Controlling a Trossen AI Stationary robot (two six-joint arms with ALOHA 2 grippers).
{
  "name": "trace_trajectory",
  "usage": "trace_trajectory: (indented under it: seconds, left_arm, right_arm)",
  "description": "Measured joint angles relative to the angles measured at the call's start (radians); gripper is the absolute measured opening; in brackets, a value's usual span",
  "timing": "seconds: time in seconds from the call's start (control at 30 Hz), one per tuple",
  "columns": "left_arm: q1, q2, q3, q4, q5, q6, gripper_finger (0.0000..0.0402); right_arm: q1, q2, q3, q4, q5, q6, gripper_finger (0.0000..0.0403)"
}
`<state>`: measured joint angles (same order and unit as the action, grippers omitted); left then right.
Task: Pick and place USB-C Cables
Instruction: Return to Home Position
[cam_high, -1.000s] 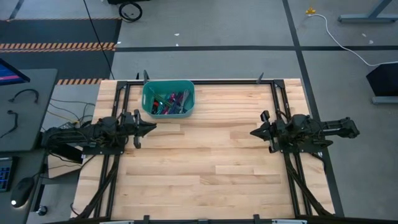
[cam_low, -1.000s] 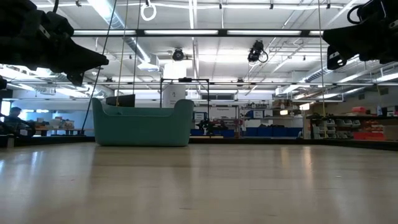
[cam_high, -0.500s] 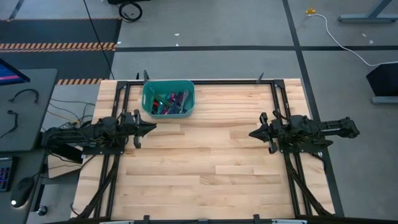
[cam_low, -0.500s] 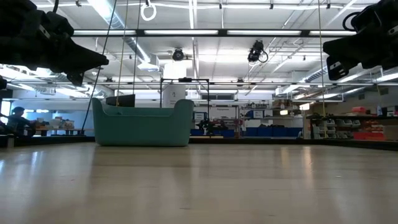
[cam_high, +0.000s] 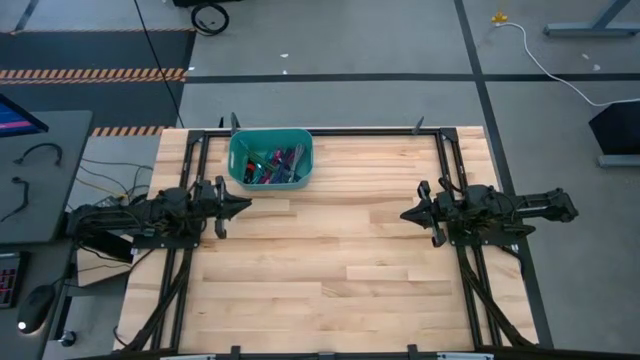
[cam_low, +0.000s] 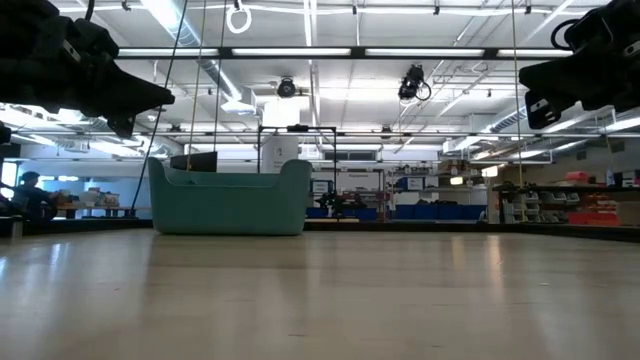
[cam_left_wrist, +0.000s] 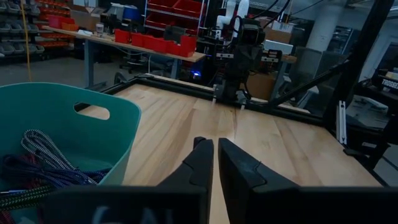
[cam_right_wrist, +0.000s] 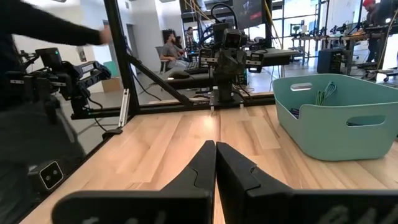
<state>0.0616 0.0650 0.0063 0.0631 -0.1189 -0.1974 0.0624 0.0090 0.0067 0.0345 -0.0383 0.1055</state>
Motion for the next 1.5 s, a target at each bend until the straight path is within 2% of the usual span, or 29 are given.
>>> trace_trajectory:
  seconds: [0.9,1.2,1.5]
  left_arm:
    - [0.000,0.000,0.000,0.000,0.000,0.000,0.0039]
    - [0.000,0.000,0.000,0.000,0.000,0.000,0.0028]
    - [0.000,0.000,0.000,0.000,0.000,0.000,0.0040]
  right_arm:
    - [0.000,0.000,0.000,0.000,0.000,0.000,0.0016]
    - [0.000,0.000,0.000,0.000,0.000,0.000,0.0016]
    - [0.000,0.000,0.000,0.000,0.000,0.000,0.0016]
